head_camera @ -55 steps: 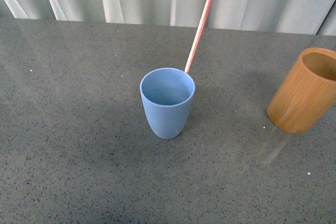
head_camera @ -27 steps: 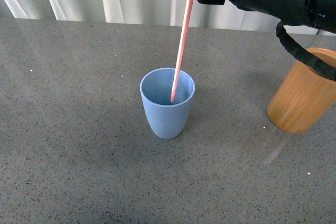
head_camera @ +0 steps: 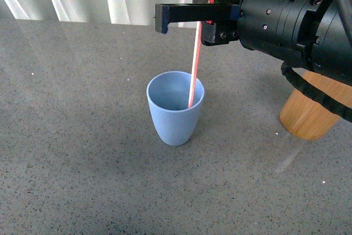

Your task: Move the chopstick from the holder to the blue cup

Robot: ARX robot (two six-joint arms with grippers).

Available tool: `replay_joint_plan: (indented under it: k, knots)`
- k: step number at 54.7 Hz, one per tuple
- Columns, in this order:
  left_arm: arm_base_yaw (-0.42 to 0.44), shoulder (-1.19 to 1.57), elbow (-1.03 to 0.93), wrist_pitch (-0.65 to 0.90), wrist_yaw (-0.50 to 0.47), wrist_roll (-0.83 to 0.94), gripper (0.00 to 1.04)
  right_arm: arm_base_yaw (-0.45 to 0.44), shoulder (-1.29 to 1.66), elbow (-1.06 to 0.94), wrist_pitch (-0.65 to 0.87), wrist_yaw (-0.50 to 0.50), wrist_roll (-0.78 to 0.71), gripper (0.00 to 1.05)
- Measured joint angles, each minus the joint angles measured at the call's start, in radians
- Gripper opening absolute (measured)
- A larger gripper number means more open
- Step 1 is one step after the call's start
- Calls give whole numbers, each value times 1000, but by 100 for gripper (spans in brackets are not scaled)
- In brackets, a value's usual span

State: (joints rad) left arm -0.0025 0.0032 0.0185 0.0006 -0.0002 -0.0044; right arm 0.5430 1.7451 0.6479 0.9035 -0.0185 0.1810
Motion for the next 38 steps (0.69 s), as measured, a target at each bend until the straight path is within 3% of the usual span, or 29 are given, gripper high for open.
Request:
replay_joint_plan:
  k: [13,20,28,38]
  knots:
    - [0,0,0,0,0,0,98,1,-1,-3,-9,1,3,47]
    - [0,0,0,0,0,0,98,-6,-45,-16,-25,7,2,74]
    - [0,0,0,0,0,0,98,-35,-144,-16,-63,15,3,96]
    - [0,0,0,0,0,0,98,-102,-340,-43,-156,5,7,95]
